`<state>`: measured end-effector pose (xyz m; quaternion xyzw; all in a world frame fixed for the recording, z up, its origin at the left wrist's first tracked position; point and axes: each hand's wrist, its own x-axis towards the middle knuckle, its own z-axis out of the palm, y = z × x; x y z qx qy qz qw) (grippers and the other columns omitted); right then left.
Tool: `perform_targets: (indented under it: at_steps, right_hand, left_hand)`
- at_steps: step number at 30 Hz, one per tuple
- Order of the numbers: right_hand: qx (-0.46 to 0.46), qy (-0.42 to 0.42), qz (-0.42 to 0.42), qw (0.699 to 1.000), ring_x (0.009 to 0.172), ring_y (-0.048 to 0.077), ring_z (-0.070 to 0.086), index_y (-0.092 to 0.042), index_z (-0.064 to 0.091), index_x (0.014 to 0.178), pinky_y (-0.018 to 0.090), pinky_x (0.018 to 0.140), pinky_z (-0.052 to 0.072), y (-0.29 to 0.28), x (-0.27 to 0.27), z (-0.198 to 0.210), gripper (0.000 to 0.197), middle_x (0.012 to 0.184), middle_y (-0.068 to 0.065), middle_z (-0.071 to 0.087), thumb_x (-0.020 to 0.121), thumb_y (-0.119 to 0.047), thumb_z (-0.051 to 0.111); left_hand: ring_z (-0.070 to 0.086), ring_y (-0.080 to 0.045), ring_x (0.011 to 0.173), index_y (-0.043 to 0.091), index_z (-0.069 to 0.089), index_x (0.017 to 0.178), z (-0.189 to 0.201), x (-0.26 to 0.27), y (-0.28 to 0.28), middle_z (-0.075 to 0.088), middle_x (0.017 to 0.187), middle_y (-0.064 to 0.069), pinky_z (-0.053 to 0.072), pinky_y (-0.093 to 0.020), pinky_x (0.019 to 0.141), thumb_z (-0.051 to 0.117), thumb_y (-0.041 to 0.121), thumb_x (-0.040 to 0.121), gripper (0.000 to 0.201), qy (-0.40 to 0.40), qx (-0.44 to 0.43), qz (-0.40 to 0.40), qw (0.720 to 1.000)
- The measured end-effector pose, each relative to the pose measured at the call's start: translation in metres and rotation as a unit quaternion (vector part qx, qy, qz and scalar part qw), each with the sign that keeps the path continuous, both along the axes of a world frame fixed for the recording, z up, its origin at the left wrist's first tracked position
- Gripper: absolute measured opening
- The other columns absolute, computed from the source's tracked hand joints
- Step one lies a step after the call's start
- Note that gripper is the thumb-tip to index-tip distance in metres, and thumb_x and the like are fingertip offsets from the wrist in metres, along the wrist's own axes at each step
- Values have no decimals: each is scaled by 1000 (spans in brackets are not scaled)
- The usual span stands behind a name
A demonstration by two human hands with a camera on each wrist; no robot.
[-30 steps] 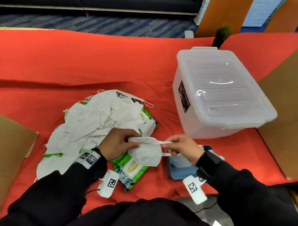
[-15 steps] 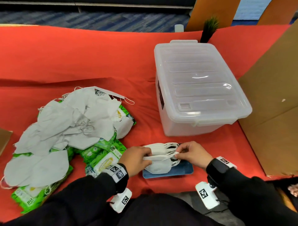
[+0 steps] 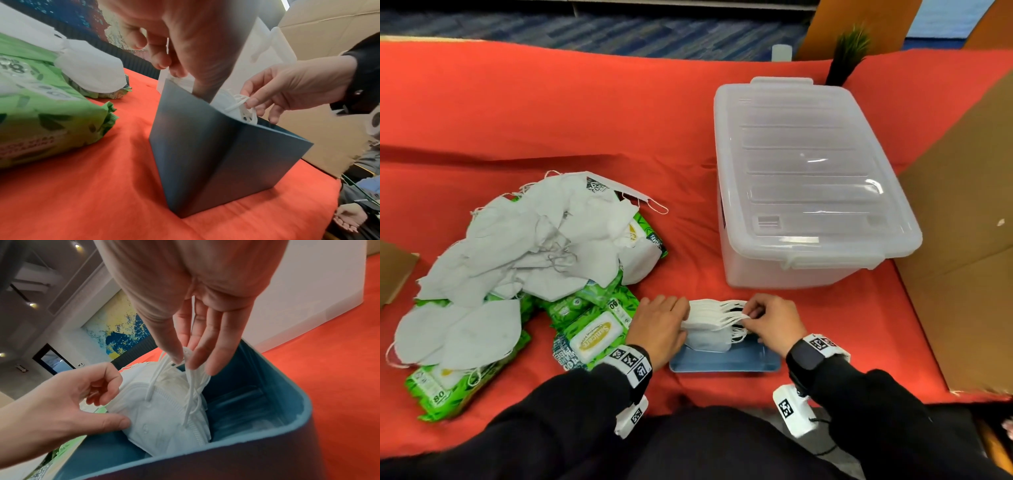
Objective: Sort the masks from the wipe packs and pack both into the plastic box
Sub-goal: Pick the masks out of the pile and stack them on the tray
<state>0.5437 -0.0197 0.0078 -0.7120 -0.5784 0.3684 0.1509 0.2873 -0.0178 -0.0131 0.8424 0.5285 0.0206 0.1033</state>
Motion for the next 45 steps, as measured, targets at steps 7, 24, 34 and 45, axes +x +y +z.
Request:
perform_targets:
  at_steps: [7,24,34,45]
  right_hand:
    - [16,63,-54,996,57,10,61,-25,69,78,44,55,61,-2,-7,14,24,70,-4,64,67,-13,86]
    - [9,126,204,971,71,5,66,-23,75,96,24,71,48,78,-277,23,17,87,-6,75,80,-19,76]
    - [99,-222,313,918,113,31,55,-31,59,135,40,87,41,92,-369,-36,49,124,3,57,87,-40,66]
    - [-85,379,-175,905,77,26,64,-11,65,90,32,60,53,88,-330,41,7,90,13,69,95,-6,63]
  left_hand:
    - [53,-13,77,34,45,90,12,-25,8,50,87,15,42,-35,69,70,48,67,37,-122,-52,43,990]
    - [60,-18,94,32,61,108,51,-353,41,61,103,7,47,-32,74,74,41,82,31,49,-139,268,952]
    - [61,-19,88,34,61,112,24,-374,30,63,90,10,41,-30,67,74,46,78,38,4,-203,232,951]
    - [69,-23,77,29,46,122,70,-366,49,69,97,4,55,-34,47,70,2,83,53,-431,-169,338,819]
